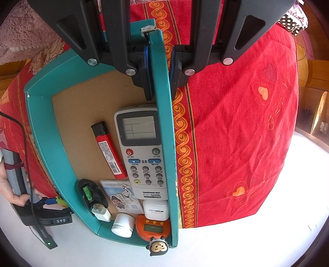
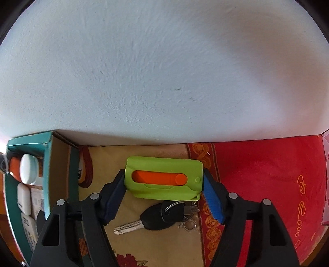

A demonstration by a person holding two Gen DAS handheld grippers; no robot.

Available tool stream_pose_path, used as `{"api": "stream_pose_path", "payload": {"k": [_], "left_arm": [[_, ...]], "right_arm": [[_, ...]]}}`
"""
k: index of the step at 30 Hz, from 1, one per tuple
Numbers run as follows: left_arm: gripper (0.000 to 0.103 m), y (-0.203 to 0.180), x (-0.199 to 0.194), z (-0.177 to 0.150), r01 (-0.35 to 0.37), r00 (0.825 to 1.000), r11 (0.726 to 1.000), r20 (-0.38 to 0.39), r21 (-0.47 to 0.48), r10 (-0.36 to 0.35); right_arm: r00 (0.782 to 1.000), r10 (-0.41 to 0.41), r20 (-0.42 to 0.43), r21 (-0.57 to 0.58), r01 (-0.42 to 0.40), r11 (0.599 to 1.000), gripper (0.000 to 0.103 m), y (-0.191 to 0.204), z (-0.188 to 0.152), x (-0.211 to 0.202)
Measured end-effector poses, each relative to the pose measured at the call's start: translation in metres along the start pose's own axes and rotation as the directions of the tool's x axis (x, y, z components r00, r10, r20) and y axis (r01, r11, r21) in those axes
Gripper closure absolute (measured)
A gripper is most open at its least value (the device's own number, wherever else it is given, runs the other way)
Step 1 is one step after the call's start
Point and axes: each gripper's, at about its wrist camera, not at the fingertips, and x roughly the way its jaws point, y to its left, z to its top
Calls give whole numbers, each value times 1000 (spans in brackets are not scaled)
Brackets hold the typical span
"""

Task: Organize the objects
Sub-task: 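Lift the lime-green case and carry it toward the tray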

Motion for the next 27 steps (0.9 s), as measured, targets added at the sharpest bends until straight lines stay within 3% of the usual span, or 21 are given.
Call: {"api": "stream_pose_path", "payload": {"k": [7, 17, 24, 27], "left_arm": [[89, 0, 0, 2, -1, 1000, 1000, 0, 3, 1], [89, 0, 1, 4, 0, 1000, 1000, 2, 2, 0], [89, -1, 2, 7, 1, 1000, 1000, 1, 7, -1], [89, 0, 2, 7, 1, 1000, 1000, 1, 4, -1]], "right_arm": [[998, 23, 67, -77, -18, 997, 31, -3, -24, -44], [992, 56, -112, -172, -75, 982, 31, 4, -107, -50], [994, 6, -110, -198, -28, 980, 31, 11, -126, -45], [995, 20, -100, -171, -37, 985, 30, 10, -127, -45]]}}
